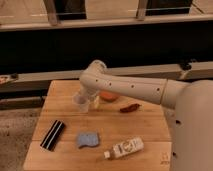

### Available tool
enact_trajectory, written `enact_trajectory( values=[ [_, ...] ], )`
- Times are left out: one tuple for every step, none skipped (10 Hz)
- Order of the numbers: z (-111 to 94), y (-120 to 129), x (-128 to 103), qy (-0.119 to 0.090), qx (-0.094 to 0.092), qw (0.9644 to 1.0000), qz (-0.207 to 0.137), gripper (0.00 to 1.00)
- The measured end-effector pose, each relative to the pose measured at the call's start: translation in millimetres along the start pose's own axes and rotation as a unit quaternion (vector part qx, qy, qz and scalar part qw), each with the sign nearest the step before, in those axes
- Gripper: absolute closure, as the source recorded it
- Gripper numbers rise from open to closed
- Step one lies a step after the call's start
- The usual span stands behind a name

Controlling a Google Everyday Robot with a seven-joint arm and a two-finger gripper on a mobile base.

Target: Pick up the ceramic cup

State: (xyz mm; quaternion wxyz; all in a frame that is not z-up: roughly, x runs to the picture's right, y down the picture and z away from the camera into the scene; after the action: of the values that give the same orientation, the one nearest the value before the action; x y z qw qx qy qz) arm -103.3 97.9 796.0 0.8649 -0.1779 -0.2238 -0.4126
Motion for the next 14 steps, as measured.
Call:
enact_trajectory(
  values=[
    [1,-2,0,-0.001,-0.001,1.0000,-0.001,0.20],
    [3,-4,-1,-0.002,-0.003,1.0000,-0.002,0.20],
    [4,-6,-1,-0.002,-0.008,1.0000,-0.004,0.20],
    [5,-6,-2,-0.003,-0.012,0.9999,-0.005,0.20],
    [6,-5,-2,-0.004,-0.020,0.9998,-0.007,0.20],
    [7,-6,-4,-0.004,-0.028,0.9996,-0.010,0.20],
    [7,-5,-5,-0.006,-0.029,0.9995,-0.009,0.20],
    [8,-3,-3,-0.005,-0.031,0.9995,-0.009,0.20],
    [10,-1,-7,-0.007,-0.032,0.9994,-0.011,0.20],
    [12,1,-10,-0.010,-0.034,0.9993,-0.011,0.20],
    [14,4,-10,-0.009,-0.034,0.9993,-0.011,0.20],
    [17,9,-10,-0.009,-0.035,0.9993,-0.011,0.20],
    [20,15,-10,-0.010,-0.035,0.9993,-0.010,0.20],
    [22,20,-8,-0.010,-0.034,0.9993,-0.010,0.20]
  ],
)
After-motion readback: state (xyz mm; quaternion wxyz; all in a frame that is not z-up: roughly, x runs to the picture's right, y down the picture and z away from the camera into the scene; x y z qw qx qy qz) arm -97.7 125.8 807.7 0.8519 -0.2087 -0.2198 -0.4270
